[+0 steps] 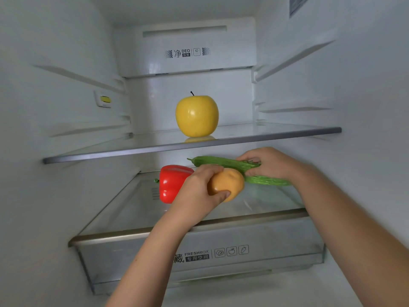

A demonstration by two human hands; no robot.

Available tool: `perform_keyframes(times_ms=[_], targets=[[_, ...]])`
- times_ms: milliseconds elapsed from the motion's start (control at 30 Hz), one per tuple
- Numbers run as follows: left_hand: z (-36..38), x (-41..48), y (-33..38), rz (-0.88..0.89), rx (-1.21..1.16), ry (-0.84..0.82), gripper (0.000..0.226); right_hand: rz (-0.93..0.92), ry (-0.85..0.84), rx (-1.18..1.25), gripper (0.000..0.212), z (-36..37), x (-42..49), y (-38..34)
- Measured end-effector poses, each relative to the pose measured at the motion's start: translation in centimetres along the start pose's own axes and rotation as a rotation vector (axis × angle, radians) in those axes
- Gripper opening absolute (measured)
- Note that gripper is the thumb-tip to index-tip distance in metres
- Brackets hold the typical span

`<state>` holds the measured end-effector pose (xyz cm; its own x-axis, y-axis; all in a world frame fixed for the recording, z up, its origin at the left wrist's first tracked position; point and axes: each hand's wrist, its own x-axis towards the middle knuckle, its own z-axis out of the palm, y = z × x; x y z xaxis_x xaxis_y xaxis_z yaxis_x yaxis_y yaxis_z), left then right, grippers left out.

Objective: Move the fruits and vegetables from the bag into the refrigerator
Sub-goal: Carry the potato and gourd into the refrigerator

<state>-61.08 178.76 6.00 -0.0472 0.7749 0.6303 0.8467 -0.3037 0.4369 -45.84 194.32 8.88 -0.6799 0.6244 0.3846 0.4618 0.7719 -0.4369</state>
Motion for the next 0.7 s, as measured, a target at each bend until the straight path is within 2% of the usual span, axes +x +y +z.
perform_keyframes(times_ms=[167, 400, 533, 700], targets=[[0.1, 0.1, -0.1, 0.040, 0.068, 0.018, 0.053, 0.002, -0.007, -0.126, 0.043, 0.1, 0.2, 0.0], [-0.2, -0.5, 0.4, 0.085, 0.073, 0.025, 0.049, -0.001, 0.051, -0.092, 0.038, -0.5, -1.0, -1.2], [-0.8, -1.6, 1.0, 0.103, 0.065, 0.075, 0.043, 0.001, 0.161, -0.097, 0.034, -0.4, -2.6, -2.5], [-1.7, -4.6, 1.3, 0.118, 0.102, 0.205, 0.033, -0.124, 0.393, -0.102, 0.028, 0.9, -6.5, -5.7]])
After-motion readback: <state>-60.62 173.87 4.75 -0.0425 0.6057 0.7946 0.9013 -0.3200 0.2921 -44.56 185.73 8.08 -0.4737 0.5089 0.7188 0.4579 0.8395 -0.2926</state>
